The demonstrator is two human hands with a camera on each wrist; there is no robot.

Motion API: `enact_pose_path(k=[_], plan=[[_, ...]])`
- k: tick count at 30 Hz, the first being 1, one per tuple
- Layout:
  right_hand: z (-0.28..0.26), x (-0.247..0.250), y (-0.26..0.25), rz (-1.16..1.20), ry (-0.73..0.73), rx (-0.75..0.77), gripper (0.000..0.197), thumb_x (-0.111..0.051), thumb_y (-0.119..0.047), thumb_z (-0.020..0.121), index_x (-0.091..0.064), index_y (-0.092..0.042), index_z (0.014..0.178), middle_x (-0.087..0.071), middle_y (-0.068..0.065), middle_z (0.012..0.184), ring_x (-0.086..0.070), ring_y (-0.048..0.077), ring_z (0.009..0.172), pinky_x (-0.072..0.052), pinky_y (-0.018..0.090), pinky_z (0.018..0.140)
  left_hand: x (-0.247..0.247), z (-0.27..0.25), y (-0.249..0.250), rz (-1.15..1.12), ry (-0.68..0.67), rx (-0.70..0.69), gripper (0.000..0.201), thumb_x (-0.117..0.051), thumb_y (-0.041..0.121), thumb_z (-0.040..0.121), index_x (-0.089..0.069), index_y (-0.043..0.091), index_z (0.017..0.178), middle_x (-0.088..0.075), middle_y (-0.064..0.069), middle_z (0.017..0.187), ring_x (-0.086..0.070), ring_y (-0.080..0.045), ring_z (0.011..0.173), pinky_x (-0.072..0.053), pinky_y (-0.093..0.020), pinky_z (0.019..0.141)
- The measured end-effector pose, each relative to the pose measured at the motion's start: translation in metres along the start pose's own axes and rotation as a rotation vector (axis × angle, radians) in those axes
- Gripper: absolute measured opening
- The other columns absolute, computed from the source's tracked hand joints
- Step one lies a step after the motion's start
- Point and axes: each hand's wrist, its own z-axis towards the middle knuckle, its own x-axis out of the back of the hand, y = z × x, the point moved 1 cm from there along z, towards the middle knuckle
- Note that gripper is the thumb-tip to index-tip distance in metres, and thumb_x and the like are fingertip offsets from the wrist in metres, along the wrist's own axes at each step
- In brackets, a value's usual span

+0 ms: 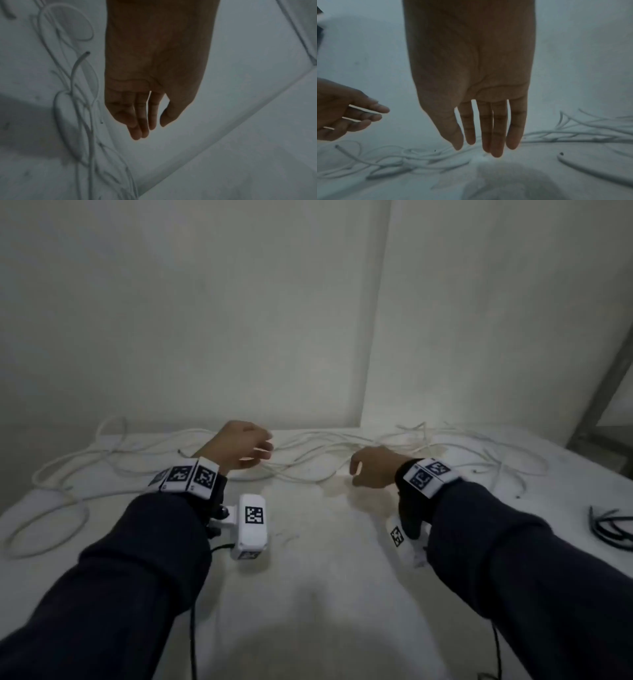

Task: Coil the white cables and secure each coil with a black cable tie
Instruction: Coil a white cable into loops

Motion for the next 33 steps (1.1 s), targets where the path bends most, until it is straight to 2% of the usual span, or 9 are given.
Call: enact_pose_path(k=[7,12,17,20,22,26,29,31,33], plan=[[0.054,-0.008,-0.009,0.073,-0.139,0.048,0.058,-0.067,-0.021,0.087,-0.047,-0.025,0.140,-0.047,0.007,0.141,-0.050,0.023,0.124,-0.043,0.031,0.089,-0.032,0.027,-0.028,-0.112,-0.251,0.402,0.022,-0.059,0.023,0.093,-0.059,0.002,0.092,-0.072,-0.014,0.071,-0.069,-0.016,0.057,-0.053,-0.018,0.047],[0.074,-0.022,-0.012,0.060,-0.075,0.110,0.015,-0.071,-0.015,0.078,-0.066,-0.021,0.091,-0.065,0.004,0.110,-0.061,0.023,0.099,-0.053,0.033,0.082,-0.048,0.029,-0.040,-0.110,-0.250,0.485,0.044,-0.061,0.030,0.092,-0.051,-0.010,0.109,-0.070,-0.027,0.086,-0.071,-0.026,0.062,-0.060,-0.029,0.057],[0.064,-0.013,-0.017,0.207,0.051,0.252,0.008,-0.057,-0.017,0.092,-0.053,-0.023,0.088,-0.064,0.004,0.105,-0.049,0.016,0.083,-0.036,0.023,0.073,-0.054,0.036,-0.057,-0.466,-0.087,0.413,0.026,-0.057,0.020,0.095,-0.051,-0.005,0.102,-0.064,-0.024,0.091,-0.069,-0.031,0.073,-0.059,-0.036,0.064],[0.055,-0.009,-0.017,0.354,0.006,0.257,0.006,-0.057,-0.017,0.093,-0.059,-0.020,0.089,-0.070,0.006,0.099,-0.056,0.011,0.065,-0.044,0.015,0.052,-0.064,0.038,-0.059,-0.692,-0.058,0.280,0.019,-0.046,0.005,0.098,-0.051,-0.012,0.105,-0.064,-0.024,0.093,-0.071,-0.029,0.063,-0.060,-0.029,0.054],[0.053,-0.006,-0.004,0.428,-0.003,0.194,0.008,-0.061,-0.017,0.091,-0.065,-0.017,0.098,-0.070,0.006,0.104,-0.062,0.015,0.074,-0.044,0.011,0.046,-0.068,0.040,-0.057,-0.746,-0.012,0.172,0.015,-0.044,0.002,0.099,-0.051,-0.011,0.099,-0.065,-0.023,0.089,-0.071,-0.027,0.059,-0.058,-0.023,0.053],[0.056,0.003,0.051,0.330,0.131,-0.130,0.028,-0.064,-0.019,0.086,-0.064,-0.015,0.115,-0.059,0.008,0.126,-0.055,0.026,0.115,-0.041,0.024,0.090,-0.065,0.048,-0.057,-0.835,0.039,0.024,0.011,-0.045,0.005,0.099,-0.050,-0.003,0.094,-0.072,-0.017,0.075,-0.072,-0.027,0.063,-0.059,-0.023,0.059],[0.060,-0.010,0.102,0.134,0.007,-0.469,0.055,-0.062,-0.028,0.074,-0.057,-0.018,0.127,-0.049,0.012,0.139,-0.044,0.036,0.126,-0.038,0.042,0.105,-0.063,0.049,-0.058,-0.879,0.118,-0.024,0.009,-0.048,0.007,0.098,-0.051,-0.001,0.094,-0.070,-0.017,0.080,-0.072,-0.026,0.065,-0.060,-0.027,0.063],[0.054,-0.019,0.127,0.059,-0.086,-0.614,0.059,-0.067,-0.033,0.069,-0.057,-0.019,0.126,-0.048,0.011,0.137,-0.042,0.036,0.126,-0.036,0.042,0.101,-0.062,0.049,-0.057,-0.896,0.162,-0.076,0.010,-0.048,0.009,0.098,-0.050,0.004,0.089,-0.071,-0.013,0.074,-0.072,-0.023,0.063,-0.059,-0.024,0.061],[0.043,-0.023,0.141,0.074,-0.096,-0.625,0.041,-0.068,-0.027,0.079,-0.062,-0.009,0.115,-0.060,0.011,0.123,-0.054,0.032,0.115,-0.043,0.033,0.087,-0.060,0.048,-0.054,-0.844,0.184,-0.123,0.010,-0.046,0.014,0.100,-0.049,0.012,0.091,-0.071,-0.005,0.065,-0.070,-0.017,0.056,-0.054,-0.017,0.050]])
